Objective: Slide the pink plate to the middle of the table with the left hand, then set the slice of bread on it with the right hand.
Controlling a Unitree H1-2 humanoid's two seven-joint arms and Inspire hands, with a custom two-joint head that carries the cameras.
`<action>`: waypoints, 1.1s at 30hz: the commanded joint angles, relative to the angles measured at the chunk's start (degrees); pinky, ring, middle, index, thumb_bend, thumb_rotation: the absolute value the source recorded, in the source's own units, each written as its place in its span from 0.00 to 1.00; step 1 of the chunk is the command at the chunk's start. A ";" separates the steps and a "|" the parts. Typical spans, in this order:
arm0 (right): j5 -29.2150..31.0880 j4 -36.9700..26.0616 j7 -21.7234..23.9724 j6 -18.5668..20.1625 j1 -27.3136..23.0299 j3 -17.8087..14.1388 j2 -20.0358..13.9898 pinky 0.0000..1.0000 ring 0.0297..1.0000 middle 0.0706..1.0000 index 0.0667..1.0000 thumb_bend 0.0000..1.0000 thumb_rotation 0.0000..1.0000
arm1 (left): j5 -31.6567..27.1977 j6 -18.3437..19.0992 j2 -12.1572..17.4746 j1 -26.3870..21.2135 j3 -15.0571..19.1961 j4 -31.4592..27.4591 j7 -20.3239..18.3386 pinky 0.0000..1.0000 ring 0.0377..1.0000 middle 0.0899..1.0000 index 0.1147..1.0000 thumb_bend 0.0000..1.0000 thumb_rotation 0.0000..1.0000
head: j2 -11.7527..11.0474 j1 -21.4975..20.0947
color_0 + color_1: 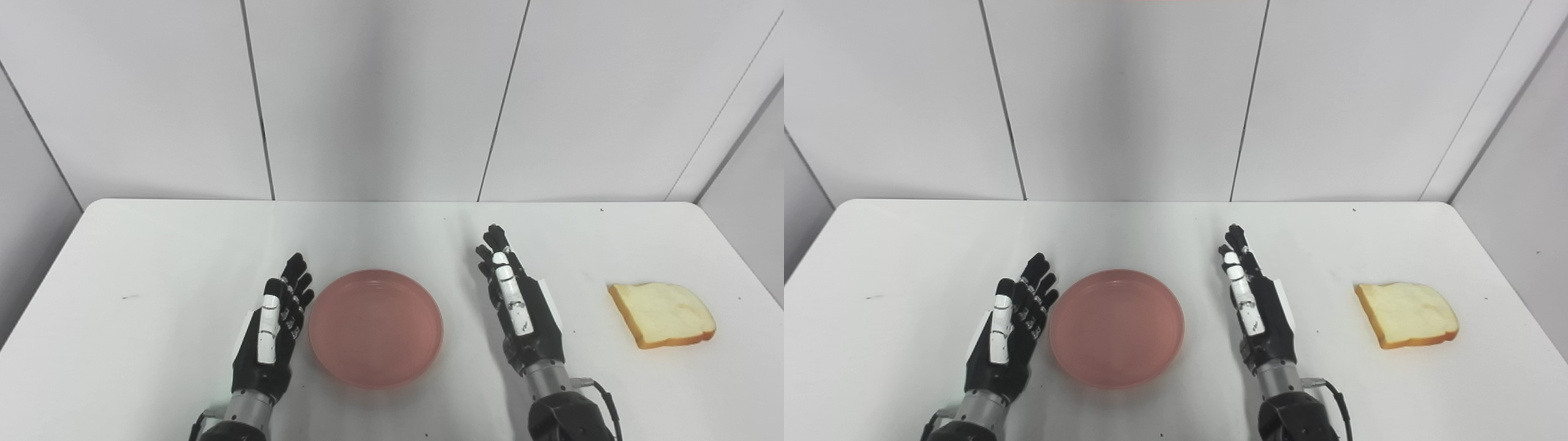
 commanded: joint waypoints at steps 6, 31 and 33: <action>2.78 -2.16 4.73 -0.53 -5.00 -3.52 -9.72 0.93 0.91 0.89 0.89 0.68 0.73 | -0.48 -2.59 -1.42 -2.28 0.62 1.32 0.59 1.00 0.98 0.96 0.92 0.65 1.00 | -0.50 -0.71; -19.92 2.95 13.93 -5.67 -0.98 -4.68 -44.46 0.80 0.88 0.88 0.87 0.95 0.29 | -0.79 -1.06 0.55 -3.97 2.36 2.13 -0.14 1.00 0.97 0.94 0.90 0.67 1.00 | -2.04 -11.38; -22.49 3.66 13.82 -6.26 -1.13 -3.99 -46.01 0.78 0.87 0.87 0.88 0.96 0.28 | -0.99 -1.22 0.69 -4.00 2.57 2.03 -0.14 0.99 0.96 0.94 0.89 0.68 1.00 | -2.06 -13.30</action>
